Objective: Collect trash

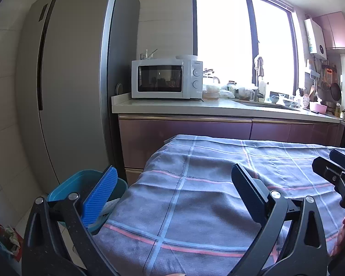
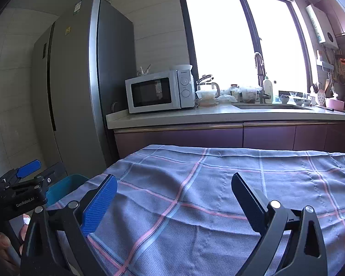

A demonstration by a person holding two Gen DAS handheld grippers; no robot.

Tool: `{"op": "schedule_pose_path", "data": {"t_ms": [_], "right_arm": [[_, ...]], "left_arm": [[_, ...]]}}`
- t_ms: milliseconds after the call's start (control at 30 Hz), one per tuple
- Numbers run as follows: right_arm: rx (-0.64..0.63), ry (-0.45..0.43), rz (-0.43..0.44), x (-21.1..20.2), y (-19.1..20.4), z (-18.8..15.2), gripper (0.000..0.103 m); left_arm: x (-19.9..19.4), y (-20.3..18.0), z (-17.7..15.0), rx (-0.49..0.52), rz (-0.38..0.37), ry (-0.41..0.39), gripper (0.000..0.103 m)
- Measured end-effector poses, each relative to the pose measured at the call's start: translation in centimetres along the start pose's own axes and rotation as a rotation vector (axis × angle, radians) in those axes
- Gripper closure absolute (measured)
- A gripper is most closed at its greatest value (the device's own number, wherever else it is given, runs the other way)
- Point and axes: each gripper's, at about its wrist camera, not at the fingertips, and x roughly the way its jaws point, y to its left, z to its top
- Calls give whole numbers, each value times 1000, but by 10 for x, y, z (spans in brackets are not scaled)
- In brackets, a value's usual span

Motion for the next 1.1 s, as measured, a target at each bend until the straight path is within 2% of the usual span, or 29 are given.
{"op": "schedule_pose_path", "data": {"t_ms": [533, 1100], "right_arm": [[4, -11, -12, -8, -1, -3, 7], [4, -6, -12, -9, 0, -1, 7]], "left_arm": [[-6, -8, -1, 31, 44, -37, 5], [-8, -4, 2, 14, 47, -46, 5]]}}
